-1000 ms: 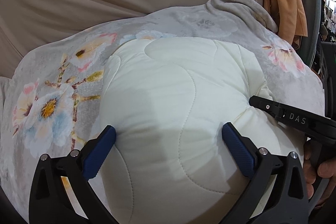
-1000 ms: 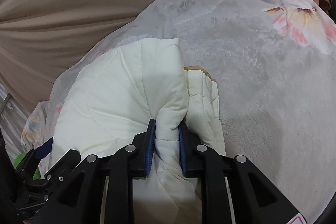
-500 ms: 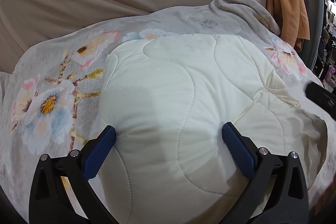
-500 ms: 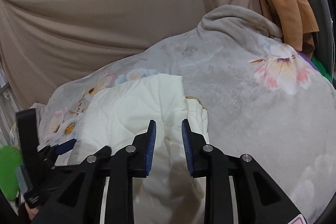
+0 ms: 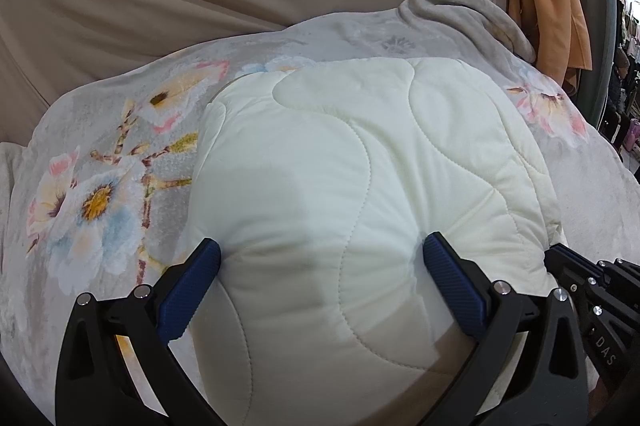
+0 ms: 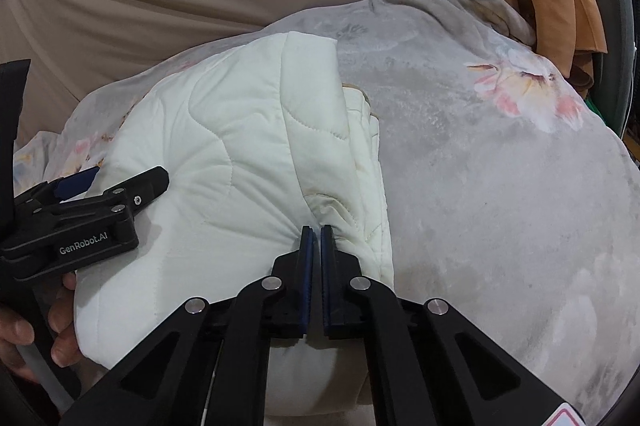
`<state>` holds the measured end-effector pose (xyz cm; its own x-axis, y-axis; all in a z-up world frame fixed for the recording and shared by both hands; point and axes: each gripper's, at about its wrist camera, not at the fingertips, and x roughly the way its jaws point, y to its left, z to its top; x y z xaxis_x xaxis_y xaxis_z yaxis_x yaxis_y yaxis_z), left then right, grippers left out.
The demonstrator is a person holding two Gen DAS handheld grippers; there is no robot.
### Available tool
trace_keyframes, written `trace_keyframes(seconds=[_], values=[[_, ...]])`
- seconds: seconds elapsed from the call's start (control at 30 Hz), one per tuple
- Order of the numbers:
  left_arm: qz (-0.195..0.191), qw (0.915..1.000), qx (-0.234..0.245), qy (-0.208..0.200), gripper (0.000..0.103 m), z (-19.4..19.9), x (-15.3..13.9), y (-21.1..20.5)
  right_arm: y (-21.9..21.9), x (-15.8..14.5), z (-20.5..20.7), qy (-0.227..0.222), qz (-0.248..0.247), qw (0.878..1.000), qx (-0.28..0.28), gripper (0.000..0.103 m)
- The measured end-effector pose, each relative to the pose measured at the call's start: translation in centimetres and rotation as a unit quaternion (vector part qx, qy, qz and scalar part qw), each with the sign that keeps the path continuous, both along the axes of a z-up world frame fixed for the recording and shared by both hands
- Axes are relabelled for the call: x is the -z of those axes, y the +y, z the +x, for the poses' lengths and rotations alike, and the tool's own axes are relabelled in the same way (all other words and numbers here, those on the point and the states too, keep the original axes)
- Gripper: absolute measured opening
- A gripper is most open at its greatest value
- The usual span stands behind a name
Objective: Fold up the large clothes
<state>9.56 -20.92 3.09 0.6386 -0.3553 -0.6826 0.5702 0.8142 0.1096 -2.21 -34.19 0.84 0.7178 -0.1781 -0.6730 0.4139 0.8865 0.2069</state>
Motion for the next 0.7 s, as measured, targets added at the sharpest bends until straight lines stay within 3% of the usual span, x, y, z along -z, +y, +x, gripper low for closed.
trace_keyframes(seconds=[0.2,0.3,0.33,0.37,0.4,0.43,0.5,0.57,0.67,0.7], values=[[0.001,1.0000,-0.003,0.003,0.098,0.0,-0.2,0.2,-0.2,-1.0,-0.2,-0.001,0.015,1.000,-0.005,0.000],[-0.022,0.9995,-0.002,0.024,0.098,0.0,-1.4,1.6,-0.3,-3.2,-1.2,-0.027,0.022,0.999,-0.004,0.009],[-0.039,0.9985,-0.003,0.038,0.098,0.0,-2.0,2.6,-0.5,-3.8,-1.4,-0.037,0.024,0.999,-0.002,0.028],[-0.054,0.9974,-0.005,0.047,0.098,0.0,-2.5,3.5,-0.8,-4.4,-1.8,-0.046,0.022,0.999,0.009,0.061],[-0.069,0.9962,-0.004,0.054,0.098,0.0,-3.0,4.3,-1.3,-5.0,-2.3,-0.060,0.017,0.998,0.027,0.075],[-0.085,0.9945,-0.006,0.061,0.098,0.1,-3.6,5.5,-1.8,-5.4,-2.6,-0.068,0.014,0.997,0.038,0.081],[-0.100,0.9922,-0.013,0.073,0.098,0.4,-4.0,7.1,-3.0,-5.1,-2.2,-0.057,0.033,0.997,0.033,0.081],[-0.120,0.9861,-0.018,0.113,0.098,1.4,-3.4,8.5,-4.4,-3.8,-1.3,-0.037,0.086,0.995,0.015,0.081],[-0.157,0.9646,-0.015,0.211,0.098,3.1,-0.7,9.7,-6.0,-0.7,0.2,-0.014,0.180,0.983,-0.012,0.082],[-0.177,0.9531,-0.017,0.245,0.098,3.7,0.4,10.1,-6.3,0.3,0.5,-0.014,0.212,0.977,-0.019,0.083]])
